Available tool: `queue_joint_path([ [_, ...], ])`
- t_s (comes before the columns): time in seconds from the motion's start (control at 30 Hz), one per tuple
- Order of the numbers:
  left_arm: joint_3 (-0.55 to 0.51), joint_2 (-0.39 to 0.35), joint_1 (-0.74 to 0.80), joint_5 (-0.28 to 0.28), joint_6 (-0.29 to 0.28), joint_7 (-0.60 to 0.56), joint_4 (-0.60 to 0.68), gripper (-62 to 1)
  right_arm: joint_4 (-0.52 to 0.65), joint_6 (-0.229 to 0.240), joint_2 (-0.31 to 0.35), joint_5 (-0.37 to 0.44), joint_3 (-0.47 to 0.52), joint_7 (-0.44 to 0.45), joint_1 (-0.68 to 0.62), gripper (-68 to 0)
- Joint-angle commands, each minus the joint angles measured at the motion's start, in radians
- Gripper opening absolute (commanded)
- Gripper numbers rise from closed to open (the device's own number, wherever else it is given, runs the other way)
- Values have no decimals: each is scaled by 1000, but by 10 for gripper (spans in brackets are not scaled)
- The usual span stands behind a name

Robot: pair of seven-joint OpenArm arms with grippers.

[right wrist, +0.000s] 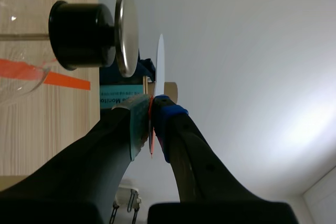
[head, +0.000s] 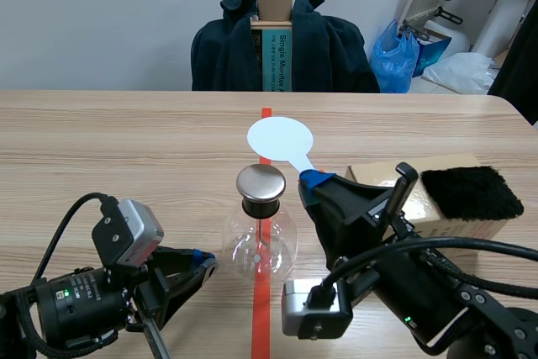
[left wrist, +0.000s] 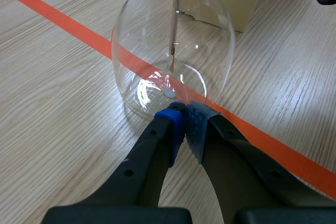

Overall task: Do the electroscope experiment.
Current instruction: 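Bring the plate to the electroscope and point at the metal foil, then move the plate toward and away from the electroscope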

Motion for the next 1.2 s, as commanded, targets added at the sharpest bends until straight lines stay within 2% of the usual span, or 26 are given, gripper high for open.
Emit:
queue_joint_path([
  [0.0, -5, 5, -3, -10, -2, -16, 14, -579, 21, -14, 6, 1, 6, 13, 9, -669],
  [0.43, -5, 5, -3, -10, -2, -16, 14, -579, 21, -38, 42, 1, 6, 92, -2, -669],
  [0.63, -5, 5, -3, -10, -2, -16, 14, -579, 21, -67, 59, 0, 6, 149, -23, -669],
  [1.17, -5, 5, -3, -10, -2, -16, 14, -579, 21, -67, 61, 0, 6, 165, -33, -669],
])
